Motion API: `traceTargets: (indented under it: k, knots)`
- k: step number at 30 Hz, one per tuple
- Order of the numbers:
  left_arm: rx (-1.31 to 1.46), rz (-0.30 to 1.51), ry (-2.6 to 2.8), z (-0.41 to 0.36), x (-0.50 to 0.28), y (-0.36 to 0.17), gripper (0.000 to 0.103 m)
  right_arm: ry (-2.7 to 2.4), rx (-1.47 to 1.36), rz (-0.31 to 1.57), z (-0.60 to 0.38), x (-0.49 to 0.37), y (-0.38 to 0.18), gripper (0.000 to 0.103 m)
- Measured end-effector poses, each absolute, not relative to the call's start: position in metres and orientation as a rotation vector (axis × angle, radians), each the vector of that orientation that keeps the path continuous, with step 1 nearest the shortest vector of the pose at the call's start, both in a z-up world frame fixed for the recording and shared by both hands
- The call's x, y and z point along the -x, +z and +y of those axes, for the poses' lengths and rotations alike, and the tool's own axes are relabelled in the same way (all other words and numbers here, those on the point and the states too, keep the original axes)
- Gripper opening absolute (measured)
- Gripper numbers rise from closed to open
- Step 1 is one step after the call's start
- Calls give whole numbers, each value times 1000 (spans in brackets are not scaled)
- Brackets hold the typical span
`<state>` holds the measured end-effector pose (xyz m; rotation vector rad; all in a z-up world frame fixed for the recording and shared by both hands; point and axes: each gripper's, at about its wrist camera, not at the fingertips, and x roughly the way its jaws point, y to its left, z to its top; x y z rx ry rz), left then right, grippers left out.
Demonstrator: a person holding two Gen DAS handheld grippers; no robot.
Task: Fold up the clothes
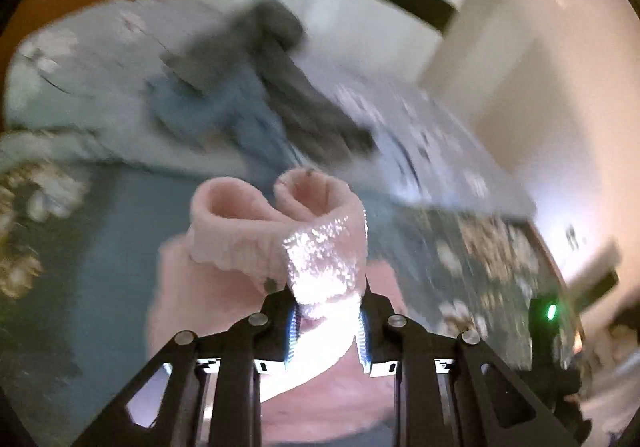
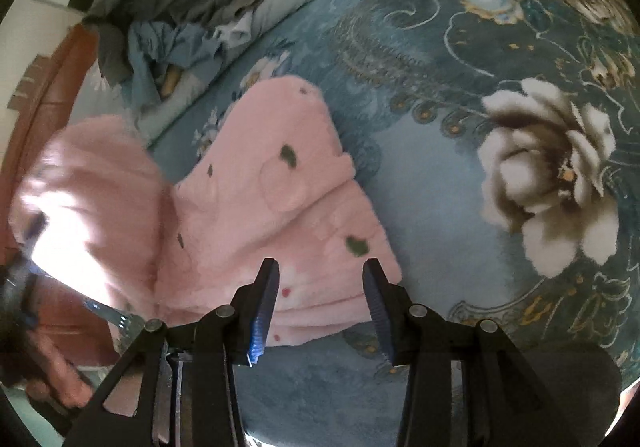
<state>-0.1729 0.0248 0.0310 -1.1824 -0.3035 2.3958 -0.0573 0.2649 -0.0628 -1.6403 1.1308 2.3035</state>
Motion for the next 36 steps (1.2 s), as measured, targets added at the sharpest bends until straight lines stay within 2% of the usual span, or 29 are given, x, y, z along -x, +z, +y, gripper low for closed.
traceTargets:
  k: [6, 11, 13, 17, 19, 23, 27, 30, 36]
  knots:
    - [1403, -131, 2252, 105, 158, -31, 25, 2300, 1592, 1165, 283, 47, -61, 45]
    - [1506, -11, 2188, 134, 149, -61, 26, 2280, 1554, 1193, 295, 39, -59, 45]
    - [1536, -66, 2156, 127, 148, -60, 32, 2282, 1549, 1194, 296, 38, -57, 45]
    - [1552, -241, 2065, 106, 145, -50, 56, 2312, 1562, 1174, 287, 48, -54, 45]
    - [1535, -349, 2021, 93, 143, -43, 60, 2342, 1582, 1169, 279, 56, -52, 45]
    - [1572, -398, 2166, 50, 142, -46, 64, 2429, 1635, 1138, 255, 75, -46, 45]
    - [1604, -446, 2315, 6, 142, -49, 66, 2503, 1669, 1077, 232, 95, -43, 60]
    - [1626, -484, 2428, -26, 142, -51, 66, 2577, 1684, 1024, 213, 108, -37, 60]
    - [1625, -605, 2474, -65, 129, -70, 67, 2643, 1815, 698, 179, 144, -43, 60]
